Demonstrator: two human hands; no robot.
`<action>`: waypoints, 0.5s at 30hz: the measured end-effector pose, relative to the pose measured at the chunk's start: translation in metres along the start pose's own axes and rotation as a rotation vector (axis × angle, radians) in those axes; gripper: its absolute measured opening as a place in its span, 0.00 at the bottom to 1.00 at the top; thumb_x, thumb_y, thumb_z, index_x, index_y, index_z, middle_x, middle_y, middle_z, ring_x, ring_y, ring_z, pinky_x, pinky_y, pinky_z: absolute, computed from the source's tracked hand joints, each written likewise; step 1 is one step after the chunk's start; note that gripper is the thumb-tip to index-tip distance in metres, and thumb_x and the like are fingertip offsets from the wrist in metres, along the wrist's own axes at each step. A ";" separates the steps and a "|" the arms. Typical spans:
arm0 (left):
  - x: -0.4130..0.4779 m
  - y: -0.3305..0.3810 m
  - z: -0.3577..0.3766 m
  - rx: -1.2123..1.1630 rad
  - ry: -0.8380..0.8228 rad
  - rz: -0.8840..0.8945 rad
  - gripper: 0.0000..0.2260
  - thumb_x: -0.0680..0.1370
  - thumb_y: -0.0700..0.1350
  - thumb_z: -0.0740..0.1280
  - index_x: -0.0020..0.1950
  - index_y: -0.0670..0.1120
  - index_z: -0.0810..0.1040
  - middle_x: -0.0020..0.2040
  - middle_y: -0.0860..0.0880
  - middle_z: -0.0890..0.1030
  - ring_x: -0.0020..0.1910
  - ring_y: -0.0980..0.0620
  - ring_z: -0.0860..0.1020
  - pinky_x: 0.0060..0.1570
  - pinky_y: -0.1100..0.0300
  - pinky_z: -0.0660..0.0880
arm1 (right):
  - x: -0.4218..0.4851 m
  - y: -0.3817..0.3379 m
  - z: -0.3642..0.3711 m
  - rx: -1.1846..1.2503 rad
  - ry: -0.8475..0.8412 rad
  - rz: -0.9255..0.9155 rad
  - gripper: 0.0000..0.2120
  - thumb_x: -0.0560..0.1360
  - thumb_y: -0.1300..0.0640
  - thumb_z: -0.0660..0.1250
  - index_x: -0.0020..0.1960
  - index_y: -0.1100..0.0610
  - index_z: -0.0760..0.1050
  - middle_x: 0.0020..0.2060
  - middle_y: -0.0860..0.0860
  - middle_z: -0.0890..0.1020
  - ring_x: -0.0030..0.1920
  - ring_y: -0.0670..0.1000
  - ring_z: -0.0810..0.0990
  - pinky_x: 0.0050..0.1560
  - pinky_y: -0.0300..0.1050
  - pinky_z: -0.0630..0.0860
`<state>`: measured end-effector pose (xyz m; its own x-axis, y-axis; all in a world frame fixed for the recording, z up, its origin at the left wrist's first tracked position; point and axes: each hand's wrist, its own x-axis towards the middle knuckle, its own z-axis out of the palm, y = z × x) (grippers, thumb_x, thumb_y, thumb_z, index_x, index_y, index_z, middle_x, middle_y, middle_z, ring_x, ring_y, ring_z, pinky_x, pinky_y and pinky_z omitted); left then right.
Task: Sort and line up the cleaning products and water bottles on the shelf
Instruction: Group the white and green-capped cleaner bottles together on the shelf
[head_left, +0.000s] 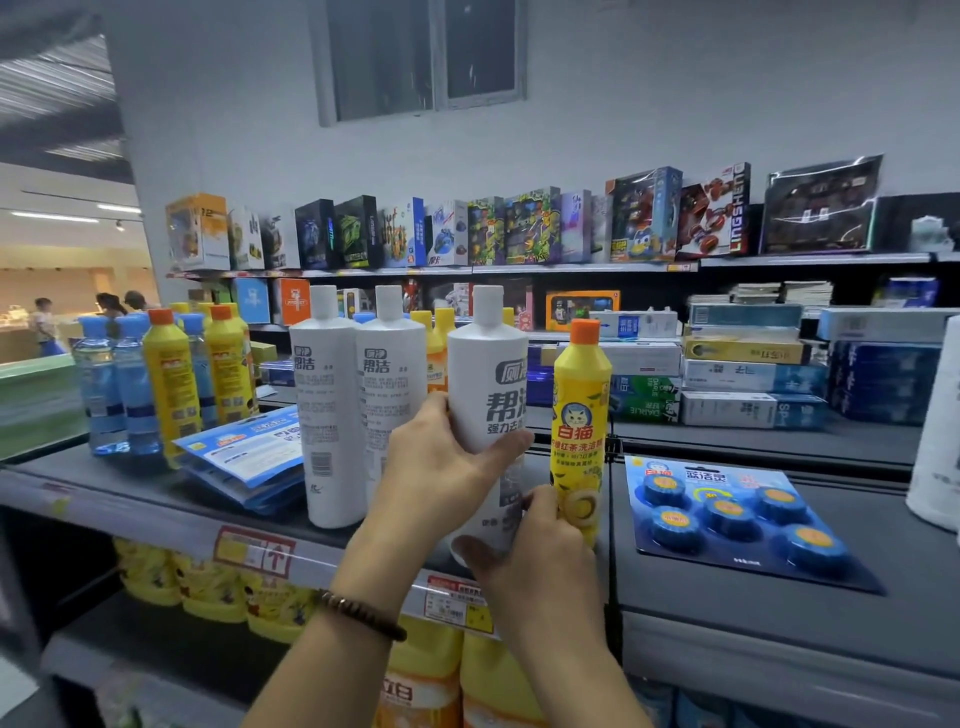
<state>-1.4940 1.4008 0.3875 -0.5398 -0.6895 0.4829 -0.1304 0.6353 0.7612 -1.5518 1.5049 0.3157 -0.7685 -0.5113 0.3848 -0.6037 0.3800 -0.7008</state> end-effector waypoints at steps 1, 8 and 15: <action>0.002 0.000 -0.001 0.005 -0.006 -0.006 0.24 0.71 0.64 0.80 0.60 0.55 0.77 0.50 0.60 0.84 0.48 0.65 0.82 0.40 0.68 0.79 | 0.000 -0.002 0.001 -0.017 0.008 -0.005 0.31 0.71 0.36 0.79 0.59 0.48 0.62 0.52 0.48 0.83 0.54 0.55 0.85 0.49 0.52 0.84; 0.010 0.002 -0.021 -0.091 -0.191 -0.086 0.16 0.75 0.55 0.80 0.59 0.55 0.80 0.54 0.57 0.87 0.54 0.54 0.86 0.54 0.46 0.86 | -0.002 0.000 0.001 -0.021 -0.049 -0.026 0.28 0.69 0.40 0.79 0.55 0.44 0.62 0.51 0.45 0.82 0.51 0.52 0.83 0.48 0.52 0.84; -0.002 0.009 -0.026 -0.242 -0.154 -0.055 0.19 0.74 0.51 0.81 0.61 0.52 0.79 0.53 0.56 0.88 0.55 0.53 0.87 0.55 0.43 0.86 | -0.011 -0.002 -0.011 0.044 0.018 -0.045 0.29 0.70 0.41 0.79 0.63 0.42 0.66 0.56 0.44 0.81 0.56 0.53 0.80 0.52 0.49 0.79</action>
<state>-1.4726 1.3984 0.4048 -0.6595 -0.6480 0.3810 0.0292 0.4844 0.8744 -1.5445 1.5179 0.3196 -0.7445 -0.5127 0.4276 -0.6284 0.3219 -0.7081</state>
